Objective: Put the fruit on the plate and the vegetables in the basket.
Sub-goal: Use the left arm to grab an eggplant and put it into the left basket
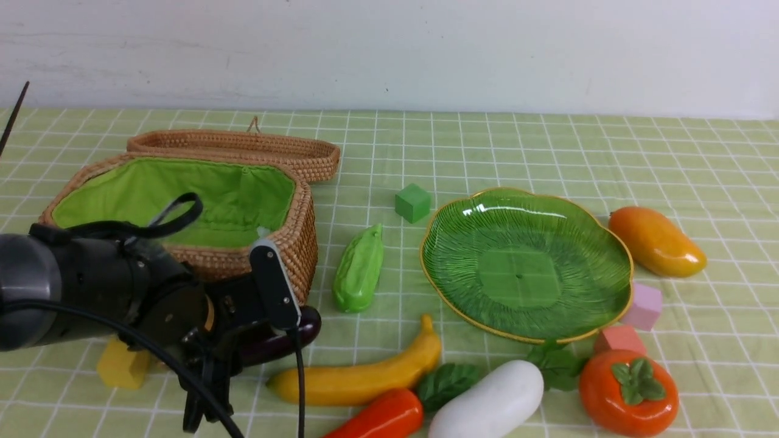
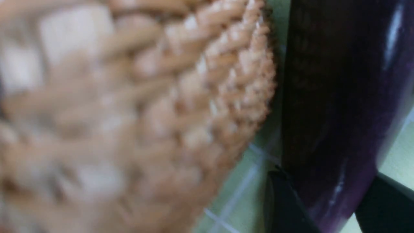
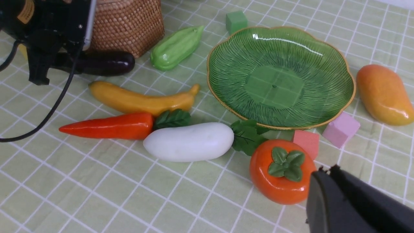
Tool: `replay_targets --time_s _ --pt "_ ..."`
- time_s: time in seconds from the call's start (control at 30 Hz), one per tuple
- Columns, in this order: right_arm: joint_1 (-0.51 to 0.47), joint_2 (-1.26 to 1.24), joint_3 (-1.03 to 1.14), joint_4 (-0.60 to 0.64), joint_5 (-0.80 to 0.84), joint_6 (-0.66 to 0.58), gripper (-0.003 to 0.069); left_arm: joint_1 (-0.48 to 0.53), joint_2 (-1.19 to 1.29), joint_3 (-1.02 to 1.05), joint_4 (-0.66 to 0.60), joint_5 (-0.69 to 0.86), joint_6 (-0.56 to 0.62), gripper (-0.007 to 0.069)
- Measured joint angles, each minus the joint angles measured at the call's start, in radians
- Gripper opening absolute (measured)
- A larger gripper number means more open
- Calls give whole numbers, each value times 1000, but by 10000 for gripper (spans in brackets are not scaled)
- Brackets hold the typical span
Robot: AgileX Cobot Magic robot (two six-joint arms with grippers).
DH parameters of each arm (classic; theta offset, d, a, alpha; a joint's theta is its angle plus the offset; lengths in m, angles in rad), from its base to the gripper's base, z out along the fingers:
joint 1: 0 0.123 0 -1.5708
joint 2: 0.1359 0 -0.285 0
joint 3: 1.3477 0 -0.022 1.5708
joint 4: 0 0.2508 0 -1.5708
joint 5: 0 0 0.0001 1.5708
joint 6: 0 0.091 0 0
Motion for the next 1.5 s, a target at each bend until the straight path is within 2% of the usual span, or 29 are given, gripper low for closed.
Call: replay_targets --time_s 0.23,0.37,0.5,0.53,0.63,0.67,0.77,0.83,0.93,1.1,1.3,1.33,1.37,1.43,1.5 --pt "0 1 0 0 0 0 22 0 -69 10 -62 72 0 285" --pt "0 1 0 0 0 0 22 0 -124 10 -118 116 38 285" --pt "0 1 0 0 0 0 22 0 -189 11 -196 184 110 285" --pt "0 1 0 0 0 0 23 0 -224 11 -249 234 164 285" --pt "0 1 0 0 0 0 25 0 -274 11 -316 298 215 285" --pt "0 1 0 0 0 0 27 0 -337 11 -377 347 244 285" --pt "0 1 0 4 0 0 31 0 -419 -8 -426 387 241 285" --pt "0 1 0 12 -2 0 32 -1 -462 -35 -422 394 228 285" --pt "0 1 0 31 -2 0 31 -1 -488 -151 -346 399 211 285" --pt "0 1 0 57 -17 -1 34 60 -371 -365 -226 403 210 285" --pt "0 4 0 236 -111 -159 29 160 -175 -540 -204 441 249 284" --pt "0 4 0 330 -140 -244 19 186 -120 -569 -200 444 285 284" --pt "0 4 0 343 -146 -256 16 189 -115 -575 -198 444 289 284" --pt "0 4 0 524 -173 -431 -1 219 -56 -598 -190 433 335 284" --pt "0 5 0 585 -175 -491 -3 230 -35 -600 -188 421 348 284"
